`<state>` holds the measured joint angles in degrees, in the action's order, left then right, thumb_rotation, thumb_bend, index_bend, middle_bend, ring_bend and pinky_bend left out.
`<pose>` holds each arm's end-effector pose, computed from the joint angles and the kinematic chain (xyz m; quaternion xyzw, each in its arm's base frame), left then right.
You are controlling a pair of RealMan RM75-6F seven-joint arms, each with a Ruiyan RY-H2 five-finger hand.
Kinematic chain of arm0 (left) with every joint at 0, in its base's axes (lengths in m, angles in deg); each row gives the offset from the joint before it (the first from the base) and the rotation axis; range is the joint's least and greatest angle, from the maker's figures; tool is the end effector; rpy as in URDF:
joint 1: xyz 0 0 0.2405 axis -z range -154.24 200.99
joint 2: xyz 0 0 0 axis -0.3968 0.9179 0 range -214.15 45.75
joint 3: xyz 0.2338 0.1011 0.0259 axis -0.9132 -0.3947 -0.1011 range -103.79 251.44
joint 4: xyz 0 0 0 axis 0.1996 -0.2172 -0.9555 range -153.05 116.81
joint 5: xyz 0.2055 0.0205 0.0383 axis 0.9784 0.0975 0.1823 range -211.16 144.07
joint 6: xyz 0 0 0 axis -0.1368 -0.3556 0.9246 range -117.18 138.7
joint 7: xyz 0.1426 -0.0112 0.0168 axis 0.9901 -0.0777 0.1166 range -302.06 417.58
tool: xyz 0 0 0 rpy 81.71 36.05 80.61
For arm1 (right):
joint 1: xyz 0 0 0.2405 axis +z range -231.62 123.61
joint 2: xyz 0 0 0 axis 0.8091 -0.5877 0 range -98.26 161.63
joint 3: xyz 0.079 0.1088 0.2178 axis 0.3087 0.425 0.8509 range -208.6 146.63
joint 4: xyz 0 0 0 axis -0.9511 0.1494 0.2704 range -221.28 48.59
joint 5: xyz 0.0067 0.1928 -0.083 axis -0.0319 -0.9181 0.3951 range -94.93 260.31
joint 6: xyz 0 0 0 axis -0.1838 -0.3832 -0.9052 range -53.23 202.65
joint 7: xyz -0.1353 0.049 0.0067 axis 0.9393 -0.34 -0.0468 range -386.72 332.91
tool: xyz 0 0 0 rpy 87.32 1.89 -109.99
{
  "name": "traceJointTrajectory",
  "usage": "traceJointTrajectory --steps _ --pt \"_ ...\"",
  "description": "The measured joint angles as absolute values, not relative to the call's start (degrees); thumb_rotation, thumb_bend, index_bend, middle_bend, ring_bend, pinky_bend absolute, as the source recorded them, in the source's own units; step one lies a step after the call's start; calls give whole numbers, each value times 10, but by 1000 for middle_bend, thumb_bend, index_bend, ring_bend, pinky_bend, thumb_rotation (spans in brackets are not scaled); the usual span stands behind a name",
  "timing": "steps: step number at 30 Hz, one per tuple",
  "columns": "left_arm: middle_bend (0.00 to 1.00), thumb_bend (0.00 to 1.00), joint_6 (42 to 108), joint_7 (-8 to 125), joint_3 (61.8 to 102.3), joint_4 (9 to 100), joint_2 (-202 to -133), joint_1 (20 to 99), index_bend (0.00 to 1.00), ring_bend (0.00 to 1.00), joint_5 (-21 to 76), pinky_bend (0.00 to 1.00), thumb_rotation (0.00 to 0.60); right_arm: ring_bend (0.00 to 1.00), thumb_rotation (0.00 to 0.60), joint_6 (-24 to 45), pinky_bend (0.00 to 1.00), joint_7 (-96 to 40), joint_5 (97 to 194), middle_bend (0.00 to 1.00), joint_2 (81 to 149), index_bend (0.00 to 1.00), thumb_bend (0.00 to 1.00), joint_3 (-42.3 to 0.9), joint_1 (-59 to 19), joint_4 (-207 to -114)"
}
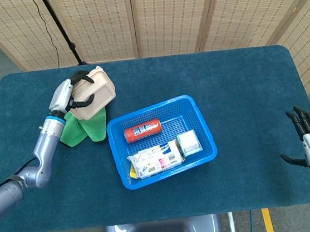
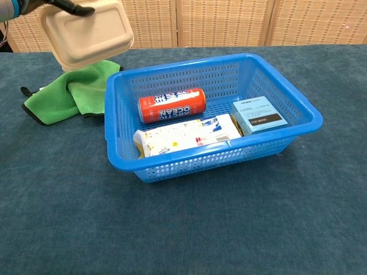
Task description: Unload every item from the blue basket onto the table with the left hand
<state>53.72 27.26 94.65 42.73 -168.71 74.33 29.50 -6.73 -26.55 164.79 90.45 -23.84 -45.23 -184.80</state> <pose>-0.1601 0.4705 0.0782 -0.5346 -0.5514 -0.5294 0.3604 -0.2870 -0.2151 0.1839 0.5869 -0.3811 0.4091 0.5856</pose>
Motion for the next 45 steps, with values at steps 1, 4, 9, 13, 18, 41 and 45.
traceJointTrajectory --steps 1,4,9,13,18,41,45 --pt "0 41 520 261 937 397 -1697 748 0 0 310 5 600 0 600 -69 0 -260 1650 0 907 0 0 -239 -452 -1848" --pt "0 0 477 234 917 360 -1709 756 0 0 350 0 600 0 600 -71 0 -248 1651 0 913 0 0 -240 -452 -1848" --pt "0 0 495 218 906 374 -1705 758 0 0 388 0 600 0 600 -68 0 -242 1646 0 917 0 0 -240 -450 -1846" --pt "0 0 570 215 898 434 -1680 752 0 0 438 0 600 0 600 -65 0 -245 1645 0 916 0 0 -240 -449 -1844" --pt "0 0 600 254 886 570 -1628 754 0 0 477 1 600 0 600 -69 0 -254 1649 0 913 0 0 -240 -451 -1845" --pt "0 0 479 653 827 767 -1673 846 0 0 193 48 600 0 600 -65 0 -268 1645 0 904 0 0 -238 -451 -1844" --pt "0 0 485 683 816 770 -1688 865 0 0 126 49 600 0 600 -67 0 -268 1647 0 904 0 0 -239 -451 -1845"
